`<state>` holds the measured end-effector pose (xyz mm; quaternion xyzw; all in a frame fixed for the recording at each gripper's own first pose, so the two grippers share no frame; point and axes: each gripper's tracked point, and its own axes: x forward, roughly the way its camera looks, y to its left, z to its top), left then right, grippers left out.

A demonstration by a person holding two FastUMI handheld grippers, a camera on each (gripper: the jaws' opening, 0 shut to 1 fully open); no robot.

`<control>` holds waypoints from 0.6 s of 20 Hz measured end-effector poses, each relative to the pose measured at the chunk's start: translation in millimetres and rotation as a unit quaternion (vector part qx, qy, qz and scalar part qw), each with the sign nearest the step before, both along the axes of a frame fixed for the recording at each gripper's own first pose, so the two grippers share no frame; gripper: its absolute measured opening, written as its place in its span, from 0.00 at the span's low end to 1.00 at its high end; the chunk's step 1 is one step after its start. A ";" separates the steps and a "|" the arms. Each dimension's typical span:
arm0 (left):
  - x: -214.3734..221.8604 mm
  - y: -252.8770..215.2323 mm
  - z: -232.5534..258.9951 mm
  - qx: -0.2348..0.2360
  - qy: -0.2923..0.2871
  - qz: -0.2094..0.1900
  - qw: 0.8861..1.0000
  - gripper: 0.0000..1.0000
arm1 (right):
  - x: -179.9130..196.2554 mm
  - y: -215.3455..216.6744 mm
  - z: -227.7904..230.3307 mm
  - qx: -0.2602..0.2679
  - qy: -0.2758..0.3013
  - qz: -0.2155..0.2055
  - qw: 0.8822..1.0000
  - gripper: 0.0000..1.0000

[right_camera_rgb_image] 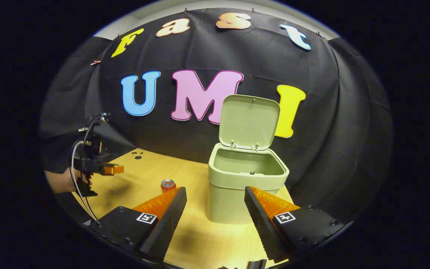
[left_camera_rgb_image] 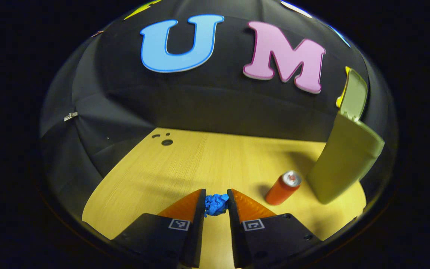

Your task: Press the lid of the desktop garbage bin to open it, pick up the crumpled paper on the desktop and throw it into the bin, then pick up the pop can on the desktop and drop it into the bin, and finally close the garbage bin lid.

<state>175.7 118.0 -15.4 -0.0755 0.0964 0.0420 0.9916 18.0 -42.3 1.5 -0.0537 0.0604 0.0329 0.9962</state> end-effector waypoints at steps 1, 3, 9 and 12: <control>-0.4 -10.0 20.4 -0.006 -0.016 -0.006 1.000 0.36 | 1.1 -7.7 -2.6 0.003 0.002 -0.002 1.000 0.98; 0.4 -32.6 55.7 0.000 -0.040 -0.019 0.999 0.39 | 3.7 -23.4 -8.6 0.011 0.007 -0.002 1.000 0.98; 7.7 -142.8 132.5 0.020 -0.087 -0.099 0.991 0.37 | 17.0 -63.0 -26.5 0.032 0.020 -0.003 0.999 0.98; 18.1 -209.4 153.6 -0.005 -0.104 -0.148 0.984 0.36 | 22.7 -74.5 -41.4 0.042 0.037 0.002 0.998 0.98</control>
